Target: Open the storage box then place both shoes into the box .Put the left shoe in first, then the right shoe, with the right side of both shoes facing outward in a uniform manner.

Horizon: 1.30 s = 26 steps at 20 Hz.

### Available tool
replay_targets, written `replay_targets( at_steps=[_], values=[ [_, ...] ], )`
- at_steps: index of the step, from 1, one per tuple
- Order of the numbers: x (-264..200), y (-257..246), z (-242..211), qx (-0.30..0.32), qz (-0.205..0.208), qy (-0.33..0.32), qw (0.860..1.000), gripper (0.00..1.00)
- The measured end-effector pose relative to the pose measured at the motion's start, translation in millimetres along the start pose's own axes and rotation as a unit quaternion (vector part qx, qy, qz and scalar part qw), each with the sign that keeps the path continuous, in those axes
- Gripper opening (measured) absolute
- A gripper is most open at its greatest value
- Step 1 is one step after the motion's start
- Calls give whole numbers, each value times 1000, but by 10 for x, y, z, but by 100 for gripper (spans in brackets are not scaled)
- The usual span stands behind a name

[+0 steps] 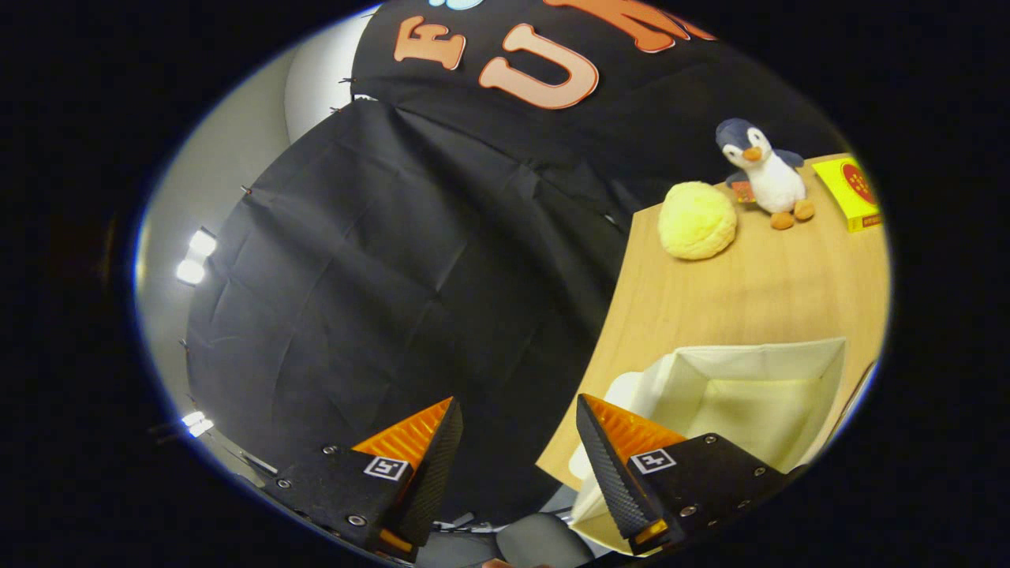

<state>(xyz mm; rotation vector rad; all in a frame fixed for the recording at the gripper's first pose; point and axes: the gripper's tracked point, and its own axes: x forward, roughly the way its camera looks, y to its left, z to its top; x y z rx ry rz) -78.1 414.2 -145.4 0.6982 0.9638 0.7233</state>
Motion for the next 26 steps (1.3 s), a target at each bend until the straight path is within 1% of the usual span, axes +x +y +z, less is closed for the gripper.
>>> replay_targets(
  at_steps=[2,4,7,11,14,16,19,21,23,25,26],
  values=[
    [-202,-383,22,-26,-47,-16,998,87],
    [-416,-845,9,-54,-107,-30,992,90],
    [-832,-1537,-60,-77,-193,-42,977,92],
    [-1380,-2302,-286,-73,-280,-36,956,92],
    [-1734,-2797,-550,-83,-339,-11,937,91],
    [-1943,-3046,-751,-92,-363,10,927,90],
    [-2100,-3284,-1071,-78,-377,41,922,86],
    [-2118,-3386,-1185,-73,-380,50,921,83],
    [-2107,-3442,-1240,-86,-381,61,919,79],
    [-2084,-3557,-1313,-102,-391,80,911,76],
    [-2074,-3576,-1349,-105,-393,91,909,72]
  ],
)
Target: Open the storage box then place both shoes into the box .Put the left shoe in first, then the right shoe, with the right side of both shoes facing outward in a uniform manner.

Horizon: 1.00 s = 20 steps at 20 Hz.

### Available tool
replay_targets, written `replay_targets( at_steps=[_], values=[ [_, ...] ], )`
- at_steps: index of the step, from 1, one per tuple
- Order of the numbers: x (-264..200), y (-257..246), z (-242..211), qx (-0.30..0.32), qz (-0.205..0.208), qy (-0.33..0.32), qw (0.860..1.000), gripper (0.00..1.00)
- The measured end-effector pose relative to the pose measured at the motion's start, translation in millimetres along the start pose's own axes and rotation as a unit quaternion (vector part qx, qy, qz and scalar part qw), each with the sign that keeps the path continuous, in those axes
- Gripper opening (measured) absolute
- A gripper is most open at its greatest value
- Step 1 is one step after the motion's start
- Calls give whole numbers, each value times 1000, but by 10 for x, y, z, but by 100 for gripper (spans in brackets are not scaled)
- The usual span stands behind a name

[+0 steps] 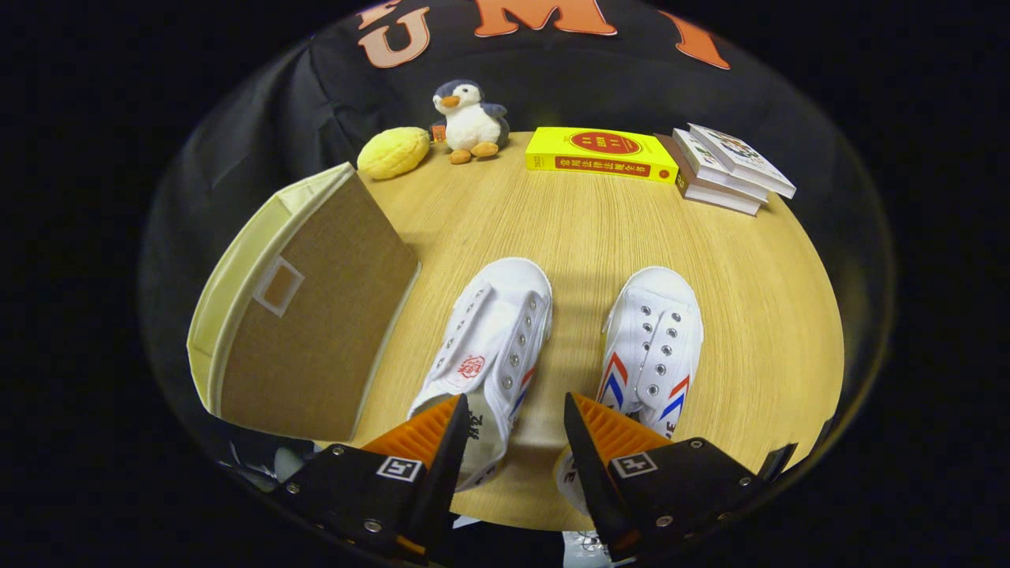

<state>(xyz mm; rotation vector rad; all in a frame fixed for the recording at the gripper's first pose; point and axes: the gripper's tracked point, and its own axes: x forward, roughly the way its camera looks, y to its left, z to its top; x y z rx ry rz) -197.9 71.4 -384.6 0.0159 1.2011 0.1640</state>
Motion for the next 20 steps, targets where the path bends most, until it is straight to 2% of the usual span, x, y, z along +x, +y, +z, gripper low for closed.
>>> replay_targets(
  at_steps=[3,5,7,8,13,15,17,18,20],
  values=[
    [155,43,14,-20,-3,1,1000,68],
    [233,46,-90,-55,-11,15,998,63],
    [263,-62,-139,-84,-33,17,996,54],
    [242,-26,-160,-81,-27,18,996,49],
    [393,-20,30,-36,-20,-16,999,48],
    [411,16,86,-22,-14,-34,999,40],
    [416,-68,185,-8,-35,-67,997,31],
    [461,-101,211,6,-43,-74,996,22],
    [533,-129,163,46,-33,-53,997,14]
  ],
)
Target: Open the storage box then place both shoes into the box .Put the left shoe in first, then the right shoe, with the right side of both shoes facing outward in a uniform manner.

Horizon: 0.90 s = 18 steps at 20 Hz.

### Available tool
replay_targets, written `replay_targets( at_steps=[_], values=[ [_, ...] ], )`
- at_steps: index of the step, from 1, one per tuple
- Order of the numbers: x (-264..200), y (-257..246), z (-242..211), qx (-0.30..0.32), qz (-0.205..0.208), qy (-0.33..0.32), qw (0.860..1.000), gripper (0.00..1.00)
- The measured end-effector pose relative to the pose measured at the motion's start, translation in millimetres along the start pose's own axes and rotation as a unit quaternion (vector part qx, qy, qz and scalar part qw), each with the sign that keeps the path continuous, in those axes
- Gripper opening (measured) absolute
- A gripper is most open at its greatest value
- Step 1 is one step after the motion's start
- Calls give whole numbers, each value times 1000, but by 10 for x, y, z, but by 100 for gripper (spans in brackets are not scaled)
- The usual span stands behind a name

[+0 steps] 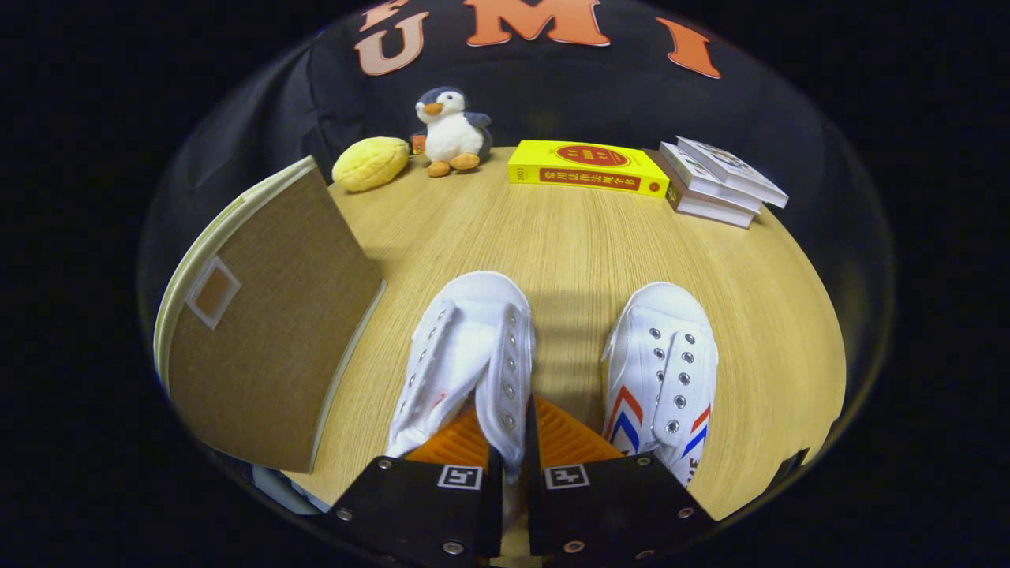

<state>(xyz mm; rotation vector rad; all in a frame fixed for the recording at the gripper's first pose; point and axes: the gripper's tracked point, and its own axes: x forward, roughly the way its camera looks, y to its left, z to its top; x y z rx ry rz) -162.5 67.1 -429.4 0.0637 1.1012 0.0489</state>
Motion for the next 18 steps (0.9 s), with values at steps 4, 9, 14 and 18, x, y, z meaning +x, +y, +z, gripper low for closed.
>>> replay_targets(
  at_steps=[4,9,14,18],
  values=[
    [-8,6,26,57,24,25,998,9],
    [-126,88,141,100,20,26,994,1],
    [-475,259,608,139,51,-3,989,1],
    [-878,372,1078,148,55,-35,987,1]
  ],
)
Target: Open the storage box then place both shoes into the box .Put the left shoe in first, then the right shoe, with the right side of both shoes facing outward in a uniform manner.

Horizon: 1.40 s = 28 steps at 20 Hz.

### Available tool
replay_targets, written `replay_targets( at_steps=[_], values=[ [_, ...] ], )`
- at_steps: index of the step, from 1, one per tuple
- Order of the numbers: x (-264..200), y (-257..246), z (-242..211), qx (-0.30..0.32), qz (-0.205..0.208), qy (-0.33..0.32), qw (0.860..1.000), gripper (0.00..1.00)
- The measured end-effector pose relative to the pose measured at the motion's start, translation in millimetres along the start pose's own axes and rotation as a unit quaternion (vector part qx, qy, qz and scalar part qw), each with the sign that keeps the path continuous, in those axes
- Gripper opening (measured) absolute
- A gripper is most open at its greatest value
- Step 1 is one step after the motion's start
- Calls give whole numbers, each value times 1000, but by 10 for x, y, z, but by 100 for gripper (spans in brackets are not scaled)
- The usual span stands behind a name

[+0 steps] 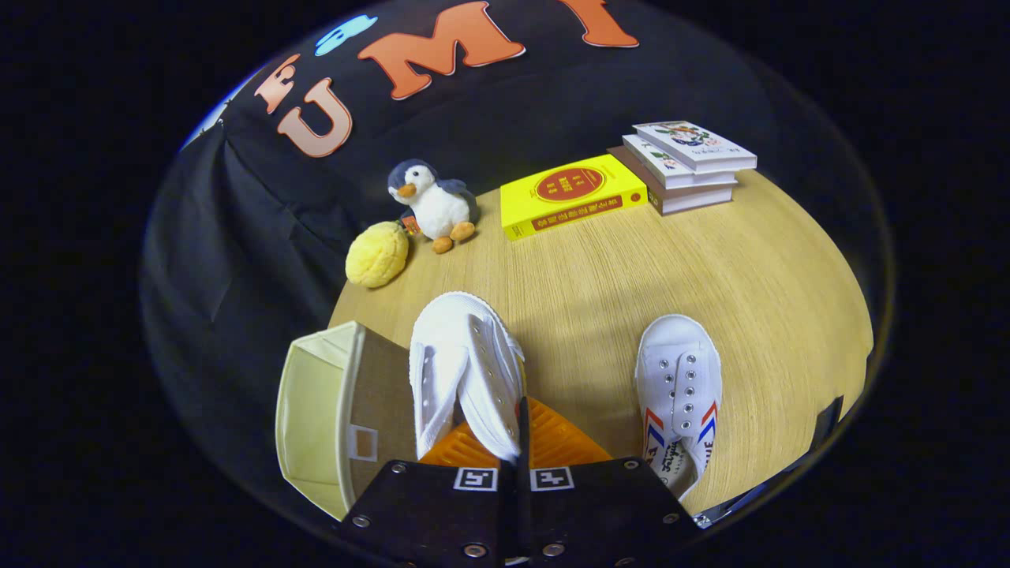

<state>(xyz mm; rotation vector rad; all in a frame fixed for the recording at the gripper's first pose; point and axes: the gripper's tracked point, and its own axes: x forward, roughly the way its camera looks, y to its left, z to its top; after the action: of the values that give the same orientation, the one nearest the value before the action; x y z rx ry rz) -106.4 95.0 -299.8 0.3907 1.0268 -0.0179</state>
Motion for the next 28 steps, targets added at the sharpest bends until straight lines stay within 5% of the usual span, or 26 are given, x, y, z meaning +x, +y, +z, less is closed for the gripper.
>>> replay_targets(
  at_steps=[6,15,28],
  values=[
    [-344,650,206,-8,34,9,999,1],
    [-162,1671,-276,-3,58,78,995,1],
    [581,2028,-1006,51,-45,165,984,3]
  ],
)
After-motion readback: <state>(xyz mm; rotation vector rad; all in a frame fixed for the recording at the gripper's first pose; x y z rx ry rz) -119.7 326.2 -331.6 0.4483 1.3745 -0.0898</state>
